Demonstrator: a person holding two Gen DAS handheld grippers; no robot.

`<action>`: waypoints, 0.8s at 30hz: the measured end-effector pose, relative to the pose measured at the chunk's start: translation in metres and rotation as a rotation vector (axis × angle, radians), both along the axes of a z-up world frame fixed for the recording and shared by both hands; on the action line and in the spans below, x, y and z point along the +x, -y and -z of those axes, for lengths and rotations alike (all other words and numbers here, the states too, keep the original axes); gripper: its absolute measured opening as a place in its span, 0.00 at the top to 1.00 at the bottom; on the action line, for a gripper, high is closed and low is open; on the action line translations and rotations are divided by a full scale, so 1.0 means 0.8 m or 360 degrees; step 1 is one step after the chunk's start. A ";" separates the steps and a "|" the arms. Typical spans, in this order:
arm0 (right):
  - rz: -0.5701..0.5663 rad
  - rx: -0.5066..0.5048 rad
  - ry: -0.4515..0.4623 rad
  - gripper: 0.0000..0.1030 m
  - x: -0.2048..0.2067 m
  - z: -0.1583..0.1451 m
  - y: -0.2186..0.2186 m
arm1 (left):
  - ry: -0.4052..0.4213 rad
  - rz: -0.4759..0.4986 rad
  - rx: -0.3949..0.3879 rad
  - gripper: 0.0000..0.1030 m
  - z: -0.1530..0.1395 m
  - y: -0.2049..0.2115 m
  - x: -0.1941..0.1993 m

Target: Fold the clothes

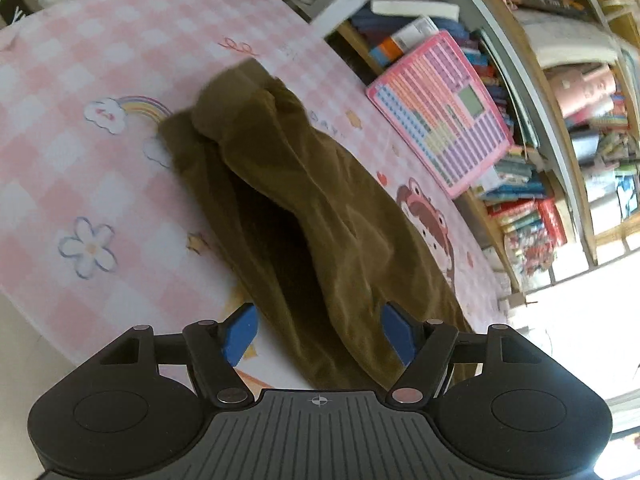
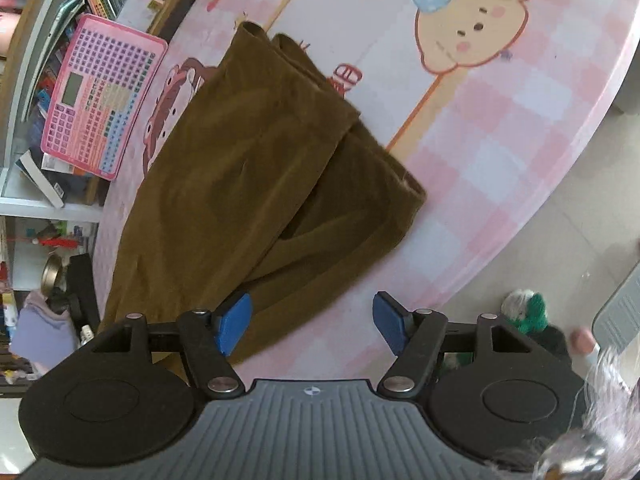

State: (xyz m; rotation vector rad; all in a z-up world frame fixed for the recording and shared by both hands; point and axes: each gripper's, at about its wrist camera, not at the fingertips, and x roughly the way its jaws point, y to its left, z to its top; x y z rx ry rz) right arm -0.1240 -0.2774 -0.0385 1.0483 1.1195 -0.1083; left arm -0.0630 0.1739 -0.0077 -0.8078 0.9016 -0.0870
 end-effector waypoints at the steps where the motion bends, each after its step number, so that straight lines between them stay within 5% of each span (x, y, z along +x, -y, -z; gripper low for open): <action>1: -0.0011 0.0009 0.0012 0.37 0.001 -0.001 0.000 | 0.0001 0.0015 0.0015 0.31 -0.002 0.007 0.000; 14: 0.0082 0.0212 0.0238 0.44 0.006 -0.005 0.036 | 0.0032 -0.0108 -0.0025 0.33 0.002 0.015 -0.012; 24: 0.0291 0.0342 0.0235 0.45 0.020 0.015 0.048 | 0.0057 -0.0371 -0.0340 0.33 0.019 -0.048 0.026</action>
